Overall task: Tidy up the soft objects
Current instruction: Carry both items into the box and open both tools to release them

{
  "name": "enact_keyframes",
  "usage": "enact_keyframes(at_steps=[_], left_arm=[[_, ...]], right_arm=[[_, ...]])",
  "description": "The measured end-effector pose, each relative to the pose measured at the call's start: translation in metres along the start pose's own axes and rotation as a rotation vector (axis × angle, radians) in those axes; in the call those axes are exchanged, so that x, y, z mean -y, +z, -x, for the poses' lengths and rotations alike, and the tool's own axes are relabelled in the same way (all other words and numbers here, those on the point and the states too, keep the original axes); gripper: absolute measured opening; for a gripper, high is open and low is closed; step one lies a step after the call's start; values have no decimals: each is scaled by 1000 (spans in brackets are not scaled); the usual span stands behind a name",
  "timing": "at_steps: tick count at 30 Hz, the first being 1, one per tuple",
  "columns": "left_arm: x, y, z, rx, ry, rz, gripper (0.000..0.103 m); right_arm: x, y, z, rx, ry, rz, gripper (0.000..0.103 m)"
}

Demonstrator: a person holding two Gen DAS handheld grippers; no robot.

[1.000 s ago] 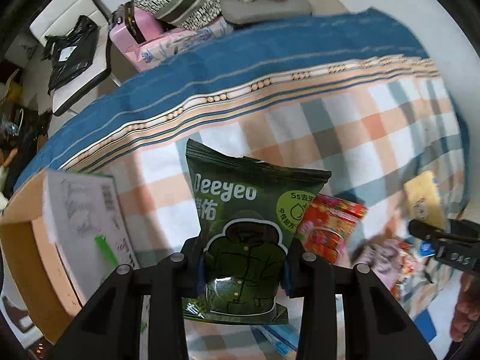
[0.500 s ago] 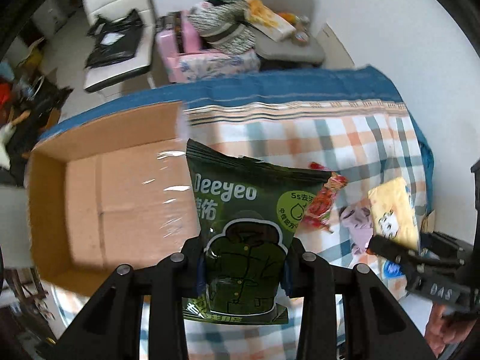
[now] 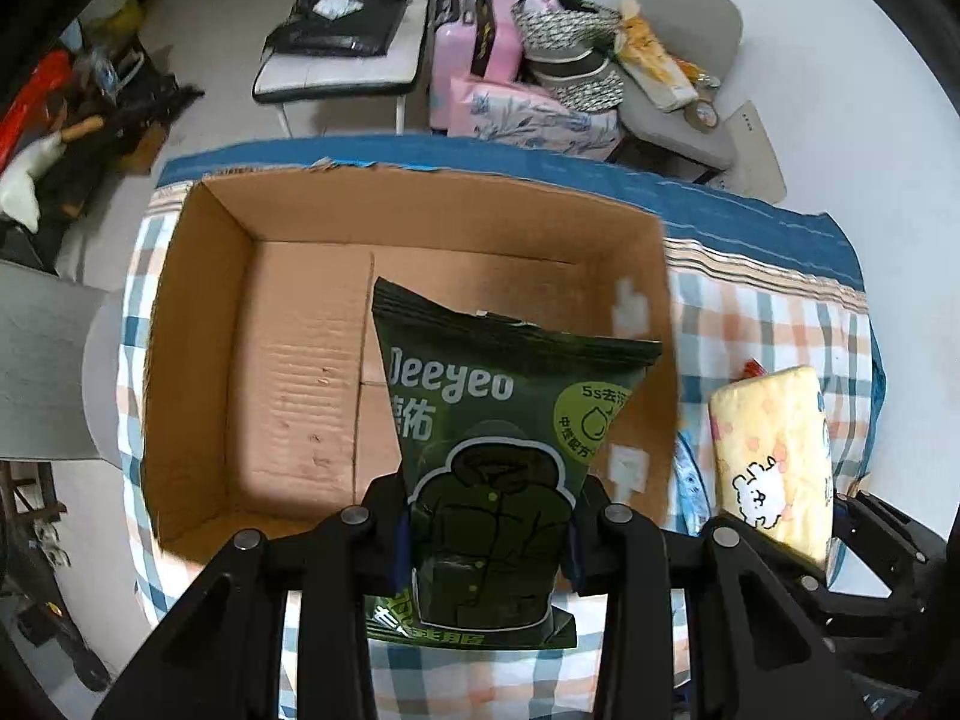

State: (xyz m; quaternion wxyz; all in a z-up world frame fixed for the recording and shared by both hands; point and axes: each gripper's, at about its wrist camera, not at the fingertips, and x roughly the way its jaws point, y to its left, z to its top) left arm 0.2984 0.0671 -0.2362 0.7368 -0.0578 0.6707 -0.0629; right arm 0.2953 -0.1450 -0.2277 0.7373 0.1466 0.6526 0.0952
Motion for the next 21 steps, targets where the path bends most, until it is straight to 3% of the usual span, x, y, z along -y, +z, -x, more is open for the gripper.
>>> enact_keyframes(at_steps=[10,21], left_arm=[[-43,71,-77,-156,-101,58,34],[-34,92,-113,-219,-114,1,34]], right_arm=[[-36,61,-81,-51,-128,-6,65],[-27,90,-134,-59,-184,-36,66]])
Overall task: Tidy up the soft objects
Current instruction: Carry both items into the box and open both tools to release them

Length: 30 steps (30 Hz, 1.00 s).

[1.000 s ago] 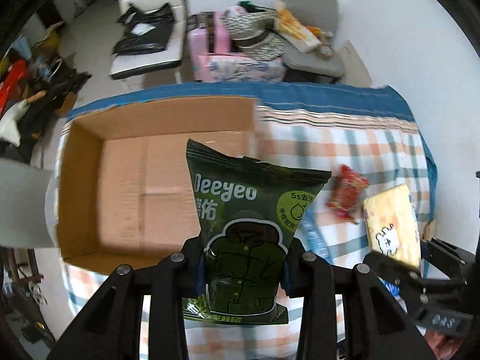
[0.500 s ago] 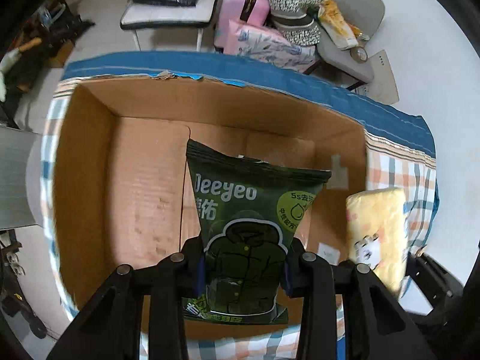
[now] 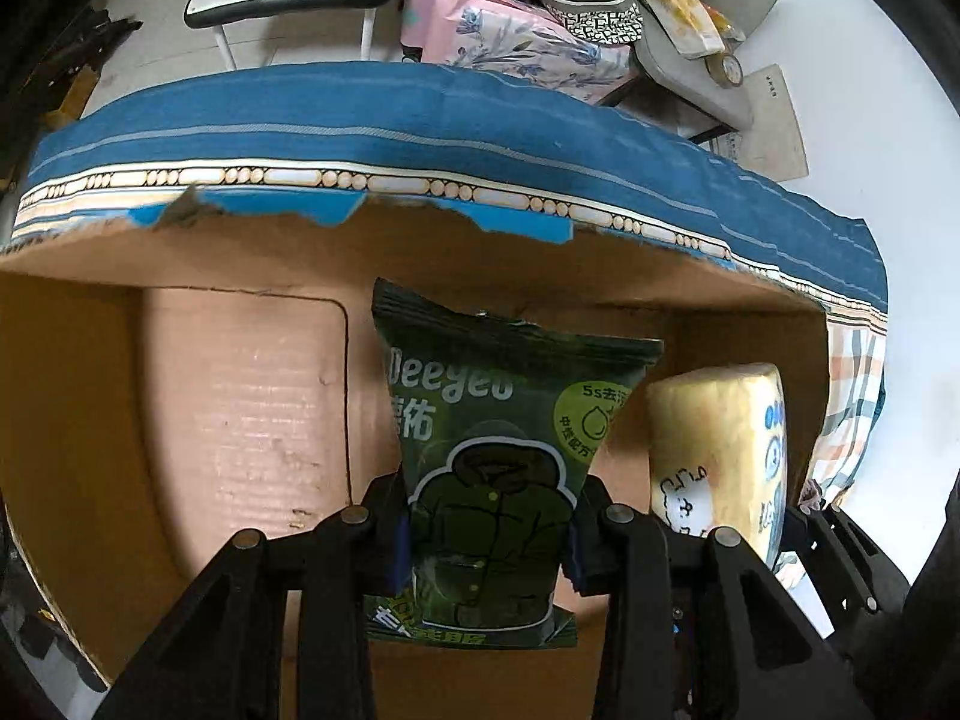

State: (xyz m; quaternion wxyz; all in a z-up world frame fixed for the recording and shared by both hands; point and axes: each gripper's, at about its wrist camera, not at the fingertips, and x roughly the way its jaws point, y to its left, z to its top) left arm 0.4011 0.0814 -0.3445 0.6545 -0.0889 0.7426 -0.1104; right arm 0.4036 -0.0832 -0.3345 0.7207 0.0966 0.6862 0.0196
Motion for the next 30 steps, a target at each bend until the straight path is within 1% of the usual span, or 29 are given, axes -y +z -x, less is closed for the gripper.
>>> enact_keyframes(at_steps=[4,7,10,11,12,16,17,18,19,20,21,24,26,28,30], left_arm=[[5,2,1,-4,36,-26,35],[8,1,2,-8,45,-37,37],[8,-2,9,15,63,-41,37],[7,-1,10,21,65,-43,40],[7,-2,12,25,62,-42,45],[3,-9,24,50,59,-37,59],[2,-11,26,56,58,-36,66],[1,-13,30,64,56,-33,74],[0,-17,34,73,56,-31,78],[0,-19,36,77,57,-30,85],[-1,-24,39,86,58,-30,86],[-1,-38,46,104,66,-32,87],[-2,-53,49,116,74,-30,93],[-2,-67,53,144,100,-38,93],[-2,-81,58,164,117,-38,93]], right_arm=[[5,4,-9,-9,-10,-12,66],[8,5,-10,-6,-27,-27,67],[11,4,-8,0,-15,-34,67],[11,3,-7,5,-24,-31,67],[11,3,-3,18,-37,-25,68],[10,-2,10,47,-32,-19,77],[9,-4,14,52,-34,-15,80],[9,-6,17,59,-39,-11,85],[9,-10,21,68,-40,-8,92],[9,-14,25,76,-41,-5,96],[9,-18,29,85,-43,-4,103],[9,-34,37,96,-37,9,103],[9,-44,41,99,-51,17,103],[7,-56,46,113,-77,27,103],[6,-69,50,107,-73,39,103]])
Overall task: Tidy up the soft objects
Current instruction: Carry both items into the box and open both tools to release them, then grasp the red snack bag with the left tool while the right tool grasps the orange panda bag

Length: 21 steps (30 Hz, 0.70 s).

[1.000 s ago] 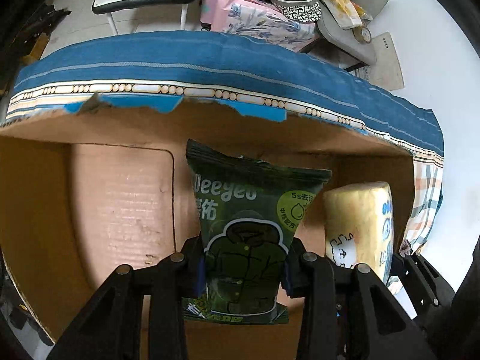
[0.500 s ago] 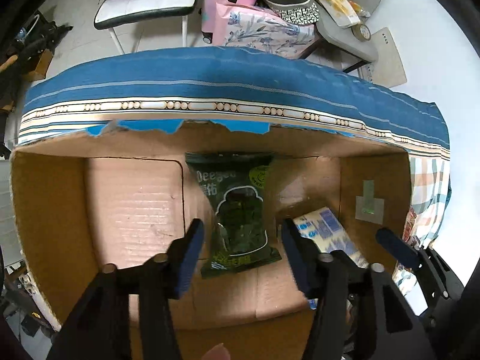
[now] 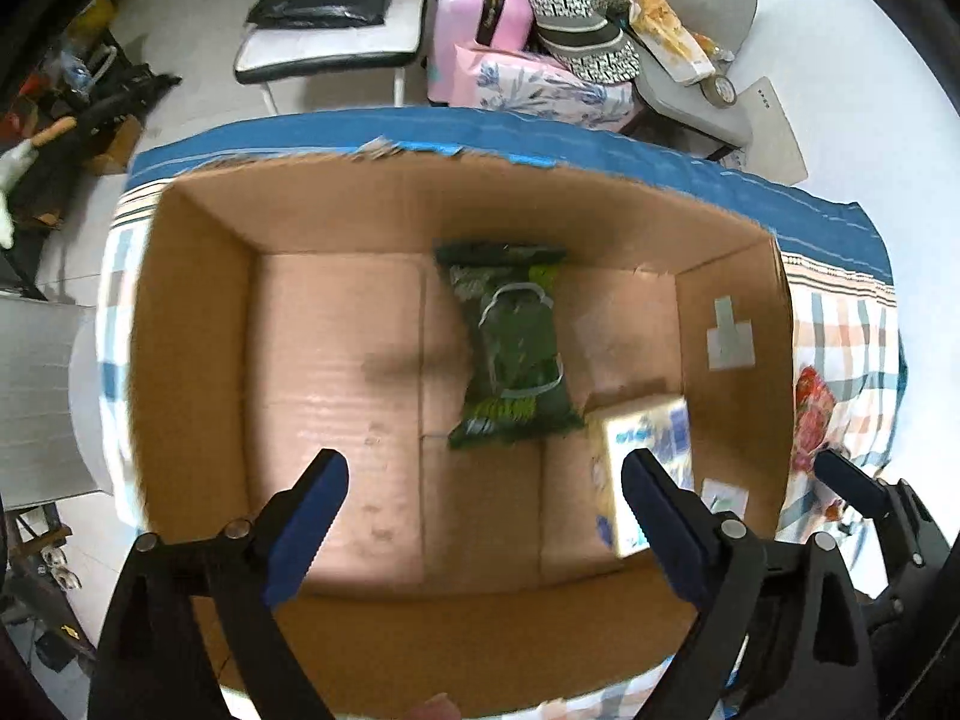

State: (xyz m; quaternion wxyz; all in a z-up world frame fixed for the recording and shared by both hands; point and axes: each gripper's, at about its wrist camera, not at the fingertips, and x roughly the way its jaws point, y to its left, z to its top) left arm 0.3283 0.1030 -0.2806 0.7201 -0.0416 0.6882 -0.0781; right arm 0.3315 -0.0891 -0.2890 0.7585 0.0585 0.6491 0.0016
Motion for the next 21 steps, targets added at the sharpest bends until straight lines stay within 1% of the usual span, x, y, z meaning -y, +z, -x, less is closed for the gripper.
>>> enact_keyframes(at_steps=[3,6,8,13,17,21], left_arm=[[-4,-21,12,29,23,0,93],[-6,-44,28,77,55,0,93],[-6,-57,39,105,67,-1,93],[-8,-91,73,176,98,-6,93],[-5,-107,95,212,107,0,93],[2,-118,112,241,113,4,93]], right_arm=[[-1,-17,10,12,-7,0,103],[-5,-37,25,47,-17,1,103],[-8,-47,35,57,-7,3,103],[-20,-71,64,90,-13,27,103],[-23,-89,85,108,33,36,103],[-24,-100,107,144,67,59,103]])
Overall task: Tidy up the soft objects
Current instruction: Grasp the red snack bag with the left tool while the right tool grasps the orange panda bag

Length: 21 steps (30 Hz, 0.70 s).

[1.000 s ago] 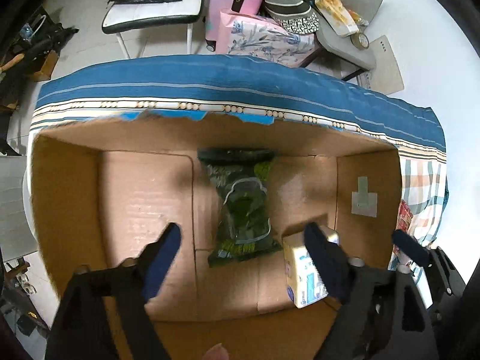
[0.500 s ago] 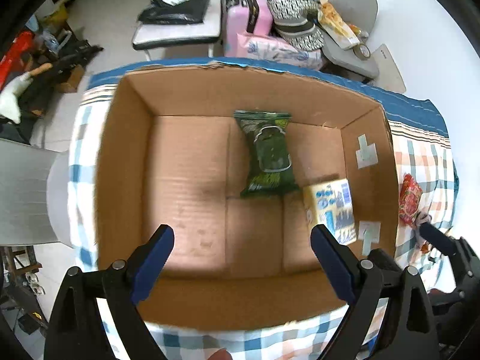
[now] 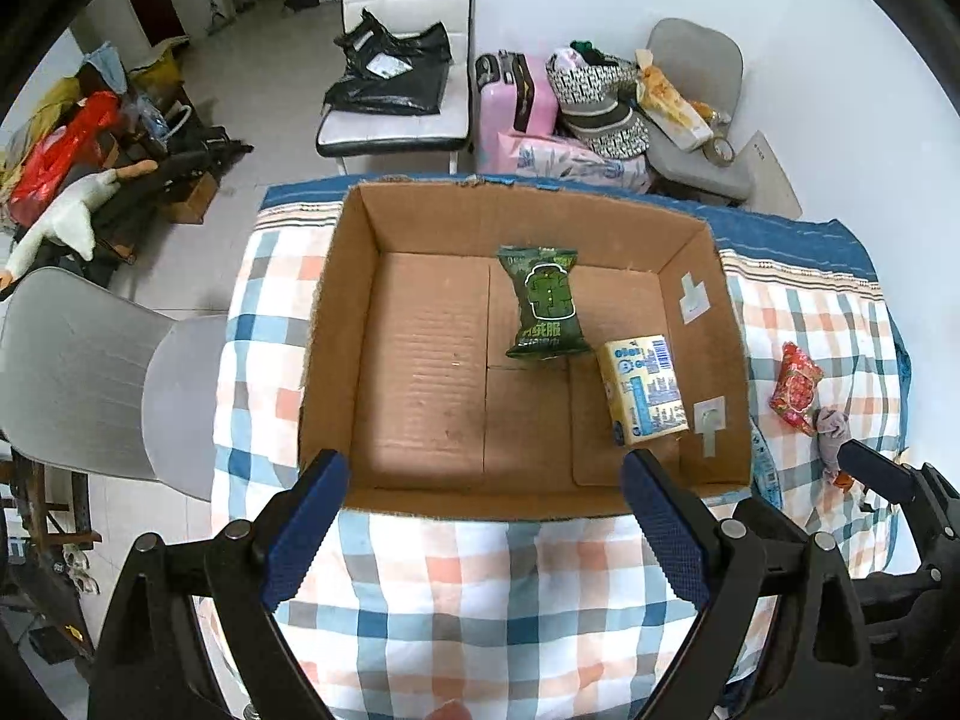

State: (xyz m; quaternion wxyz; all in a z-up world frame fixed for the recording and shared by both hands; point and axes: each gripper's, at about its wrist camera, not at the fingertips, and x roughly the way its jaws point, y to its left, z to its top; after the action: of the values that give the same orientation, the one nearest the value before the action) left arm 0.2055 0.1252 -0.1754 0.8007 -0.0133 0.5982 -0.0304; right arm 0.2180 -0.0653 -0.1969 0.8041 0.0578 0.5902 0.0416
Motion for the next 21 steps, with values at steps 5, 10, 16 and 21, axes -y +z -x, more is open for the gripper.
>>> enact_keyframes(at_steps=[5,10,16,21], left_arm=[[16,-7,25,46,18,4,93],[64,-6,44,92,14,-26,93],[150,0,36,74,-42,-122,93],[231,4,-12,-14,-60,-207,93]], right_arm=[[11,-6,23,68,48,17,103],[41,-13,42,152,104,68,103],[133,-26,48,100,37,-59,103],[256,-48,33,22,-60,-297,103]])
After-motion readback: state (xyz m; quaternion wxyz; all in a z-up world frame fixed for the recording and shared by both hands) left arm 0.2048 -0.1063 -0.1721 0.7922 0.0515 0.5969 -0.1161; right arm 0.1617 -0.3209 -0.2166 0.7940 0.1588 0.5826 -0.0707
